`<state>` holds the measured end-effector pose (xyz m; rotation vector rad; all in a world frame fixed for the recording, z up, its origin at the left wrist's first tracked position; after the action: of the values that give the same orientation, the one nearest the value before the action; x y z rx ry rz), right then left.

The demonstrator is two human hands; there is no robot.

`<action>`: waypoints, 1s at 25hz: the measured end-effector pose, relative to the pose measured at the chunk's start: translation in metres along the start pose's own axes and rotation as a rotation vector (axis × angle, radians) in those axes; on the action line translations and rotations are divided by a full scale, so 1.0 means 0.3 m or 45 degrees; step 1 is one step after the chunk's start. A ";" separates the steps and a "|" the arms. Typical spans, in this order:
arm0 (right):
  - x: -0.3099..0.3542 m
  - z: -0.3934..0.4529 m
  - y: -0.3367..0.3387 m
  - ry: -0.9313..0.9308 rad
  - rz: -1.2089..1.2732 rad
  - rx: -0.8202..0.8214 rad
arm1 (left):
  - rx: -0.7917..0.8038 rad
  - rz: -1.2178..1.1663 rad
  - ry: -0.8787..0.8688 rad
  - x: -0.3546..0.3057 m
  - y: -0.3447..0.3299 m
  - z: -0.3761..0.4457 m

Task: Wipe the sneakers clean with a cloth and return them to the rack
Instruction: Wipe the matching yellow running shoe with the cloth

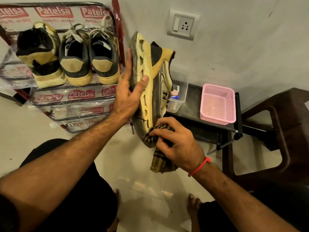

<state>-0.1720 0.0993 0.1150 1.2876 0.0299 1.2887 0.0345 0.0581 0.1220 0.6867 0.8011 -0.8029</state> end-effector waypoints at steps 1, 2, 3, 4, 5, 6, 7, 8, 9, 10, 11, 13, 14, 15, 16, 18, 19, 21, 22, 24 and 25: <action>-0.001 0.014 0.019 0.004 -0.002 -0.055 | 0.023 0.002 -0.015 -0.012 -0.012 -0.010; -0.003 0.034 0.047 -0.005 -0.004 -0.133 | 0.053 0.002 -0.024 -0.023 -0.029 -0.021; -0.008 0.055 0.080 -0.036 -0.002 -0.221 | 0.086 -0.011 -0.031 -0.032 -0.048 -0.032; -0.023 0.074 0.114 -0.096 0.007 -0.296 | 0.118 -0.033 -0.033 -0.039 -0.063 -0.036; -0.044 0.089 0.142 -0.179 0.028 -0.342 | 0.148 -0.060 -0.024 -0.045 -0.074 -0.038; -0.070 0.098 0.162 -0.282 0.068 -0.353 | 0.168 -0.082 -0.004 -0.054 -0.078 -0.036; -0.098 0.103 0.177 -0.401 0.133 -0.329 | 0.182 -0.107 0.013 -0.060 -0.078 -0.032; -0.127 0.103 0.190 -0.538 0.228 -0.290 | 0.197 -0.141 0.023 -0.070 -0.078 -0.028; -0.155 0.101 0.199 -0.679 0.350 -0.243 | 0.215 -0.183 0.038 -0.078 -0.079 -0.027; -0.176 0.097 0.204 -0.804 0.470 -0.186 | 0.237 -0.215 0.056 -0.087 -0.080 -0.029; -0.190 0.095 0.203 -0.901 0.558 -0.116 | 0.263 -0.236 0.068 -0.093 -0.082 -0.032; -0.209 0.091 0.186 -1.009 0.673 0.046 | 0.322 -0.260 0.078 -0.102 -0.089 -0.040; -0.214 0.087 0.179 -1.039 0.734 0.099 | 0.349 -0.264 0.079 -0.102 -0.093 -0.043; -0.216 0.084 0.176 -1.047 0.800 0.123 | 0.372 -0.268 0.074 -0.104 -0.098 -0.047; -0.215 0.083 0.177 -1.035 0.863 0.123 | 0.389 -0.269 0.068 -0.110 -0.099 -0.049; -0.199 0.087 0.186 -0.961 0.990 0.089 | 0.385 -0.267 0.071 -0.116 -0.096 -0.046; -0.191 0.092 0.193 -0.919 1.037 0.052 | 0.369 -0.255 0.082 -0.113 -0.093 -0.044; -0.185 0.102 0.202 -0.864 1.090 -0.057 | 0.361 -0.218 0.105 -0.114 -0.093 -0.045; -0.184 0.106 0.206 -0.845 1.126 -0.110 | 0.377 -0.204 0.119 -0.112 -0.095 -0.049; -0.182 0.116 0.220 -0.833 1.261 -0.202 | 0.430 -0.229 0.186 -0.109 -0.107 -0.068; -0.181 0.120 0.228 -0.838 1.345 -0.239 | 0.465 -0.273 0.229 -0.110 -0.119 -0.083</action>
<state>-0.2152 0.0201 0.1433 1.5505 -1.3535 1.5719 -0.0184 0.0706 0.1281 1.0201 0.9104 -1.1091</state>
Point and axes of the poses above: each hand's wrist, its own z-axis towards the middle knuckle, its own y-axis out of the back of the hand, x = y × z, the point moved 5 cm from there along z, towards the middle knuckle, and after that the axes turned 10 degrees about -y, right-handed, at the moved point
